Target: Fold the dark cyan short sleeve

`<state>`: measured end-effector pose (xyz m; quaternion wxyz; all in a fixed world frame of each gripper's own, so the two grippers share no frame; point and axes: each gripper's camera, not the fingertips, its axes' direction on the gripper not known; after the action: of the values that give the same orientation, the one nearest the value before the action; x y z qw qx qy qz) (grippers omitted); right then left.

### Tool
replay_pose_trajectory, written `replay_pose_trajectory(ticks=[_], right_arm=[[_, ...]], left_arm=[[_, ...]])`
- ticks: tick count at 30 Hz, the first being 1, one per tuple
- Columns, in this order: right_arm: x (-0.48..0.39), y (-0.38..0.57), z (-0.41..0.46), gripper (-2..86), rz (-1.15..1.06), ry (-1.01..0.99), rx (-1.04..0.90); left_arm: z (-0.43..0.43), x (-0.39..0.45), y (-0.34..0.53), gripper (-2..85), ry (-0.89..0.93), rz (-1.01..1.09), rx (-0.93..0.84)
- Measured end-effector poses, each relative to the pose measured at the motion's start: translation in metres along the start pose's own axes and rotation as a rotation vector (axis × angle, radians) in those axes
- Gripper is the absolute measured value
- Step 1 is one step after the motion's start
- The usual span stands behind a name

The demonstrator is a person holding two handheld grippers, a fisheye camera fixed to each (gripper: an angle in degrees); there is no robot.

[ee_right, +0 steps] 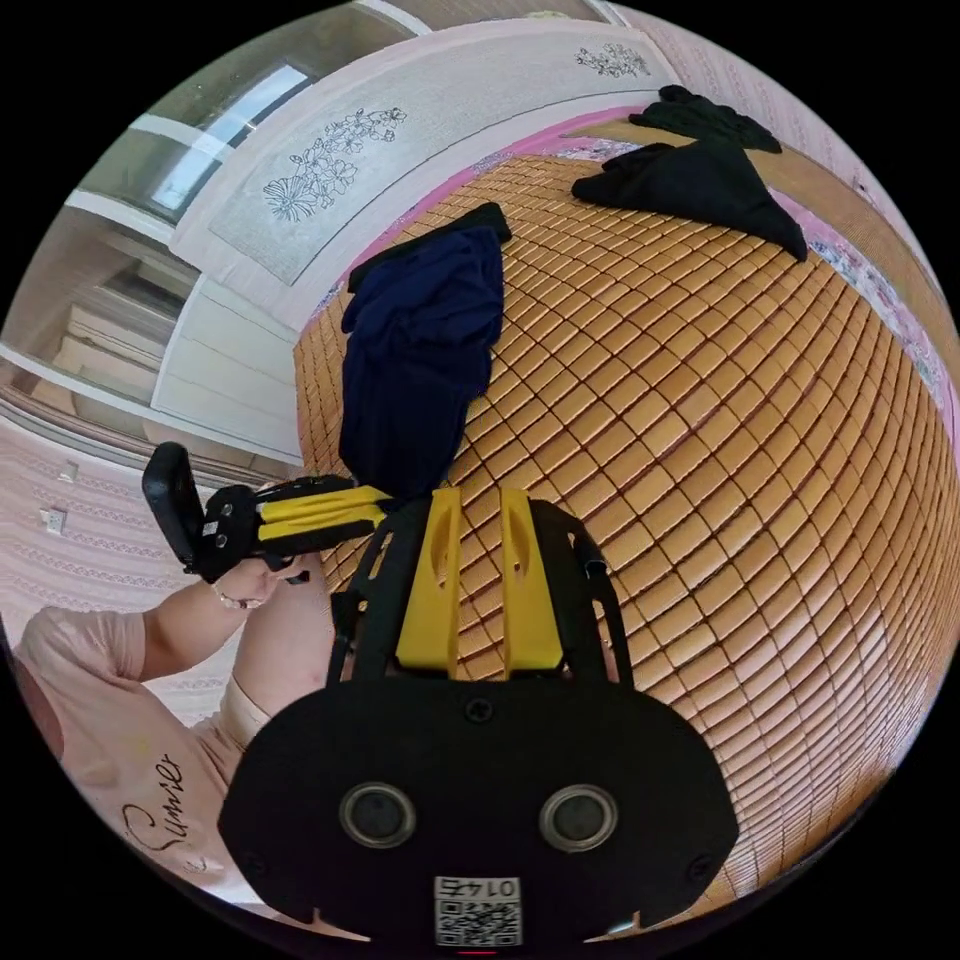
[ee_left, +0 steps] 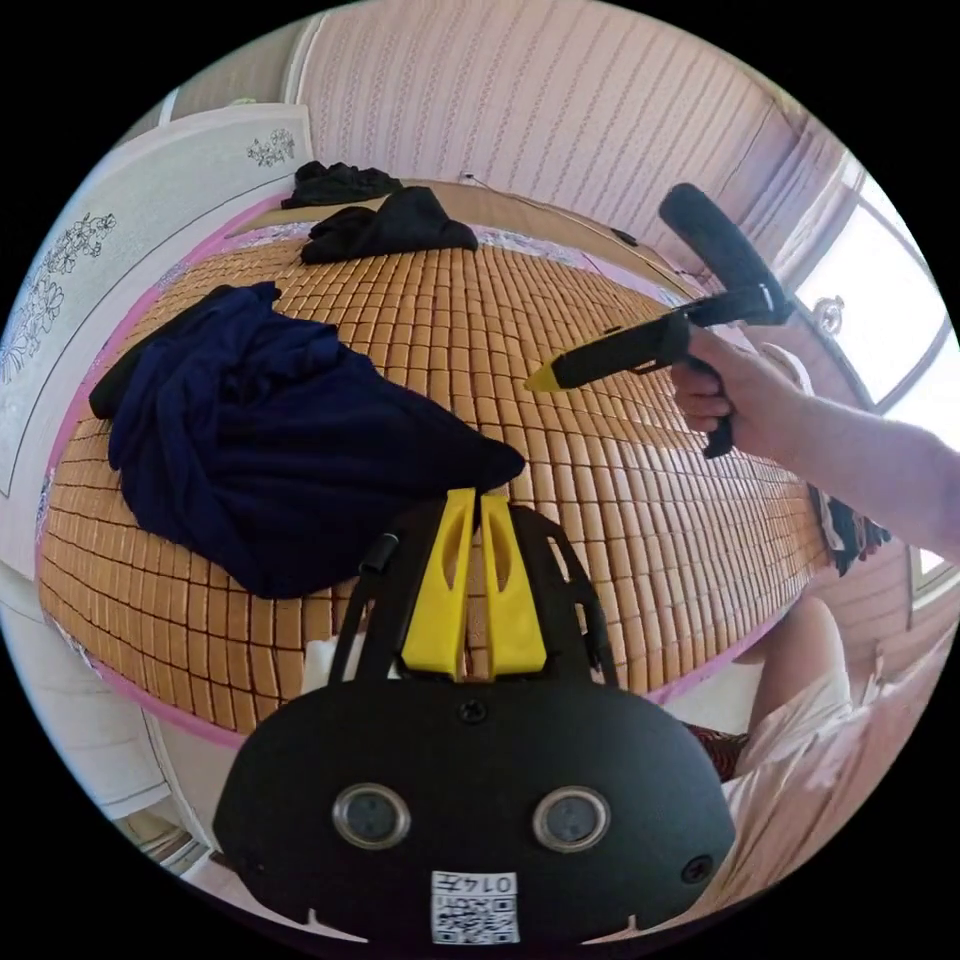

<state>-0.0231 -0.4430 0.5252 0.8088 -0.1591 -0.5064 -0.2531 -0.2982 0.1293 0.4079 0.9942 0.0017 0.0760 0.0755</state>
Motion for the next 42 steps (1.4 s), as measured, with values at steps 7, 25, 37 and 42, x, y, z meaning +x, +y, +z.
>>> replay_pose_trajectory(ticks=[7, 25, 37, 42], right_arm=[[-0.009, 0.039, 0.024, 11.6, 0.072, -0.201, -0.038], [-0.017, 0.048, -0.008, 5.5, 0.263, 0.079, 0.019], [-0.116, 0.213, -0.277, 0.5, 0.041, -0.200, 0.411], [-0.183, 0.310, -0.431, 0.4, -0.022, -0.119, 0.707]], left_arm=[[-0.174, 0.024, 0.116, -1.0, 0.321, 0.054, 0.129], [-0.312, 0.066, 0.145, -1.0, 0.254, -0.116, 0.210], [-0.498, 0.114, 0.090, -1.0, 0.109, -0.214, 0.725], [-0.567, 0.174, 0.028, -1.0, 0.138, -0.076, 0.887]])
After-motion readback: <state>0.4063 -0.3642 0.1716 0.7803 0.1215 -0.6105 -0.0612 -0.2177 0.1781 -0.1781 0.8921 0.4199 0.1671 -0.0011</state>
